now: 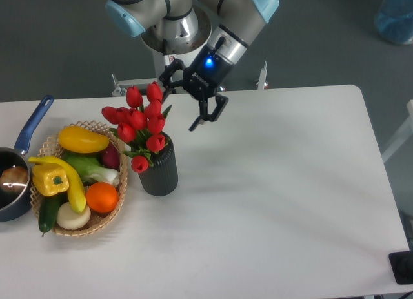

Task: Insert the flowers into the vase

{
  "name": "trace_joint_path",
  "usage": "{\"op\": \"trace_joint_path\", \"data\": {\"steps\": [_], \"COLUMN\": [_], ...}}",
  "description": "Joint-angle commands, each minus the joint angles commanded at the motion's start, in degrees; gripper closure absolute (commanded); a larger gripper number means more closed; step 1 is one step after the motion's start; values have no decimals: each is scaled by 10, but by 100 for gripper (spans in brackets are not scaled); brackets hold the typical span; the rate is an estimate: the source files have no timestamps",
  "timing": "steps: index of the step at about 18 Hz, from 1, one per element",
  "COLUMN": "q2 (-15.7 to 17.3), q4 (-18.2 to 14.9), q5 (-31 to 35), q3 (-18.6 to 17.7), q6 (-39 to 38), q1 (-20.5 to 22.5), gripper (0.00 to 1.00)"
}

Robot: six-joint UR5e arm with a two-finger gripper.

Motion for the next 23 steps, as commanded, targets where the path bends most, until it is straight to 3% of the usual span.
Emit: {"op": "trace_joint_path", "data": {"steps": [5,14,19,23], "q2": [-18,-166,-243,-286], "q4": [1,6,8,8], "q5": [62,268,321,346], "q3": [51,157,239,286], "q6": [6,36,55,58], "q1": [46,47,21,17], "gripper": [0,0,0,0]}}
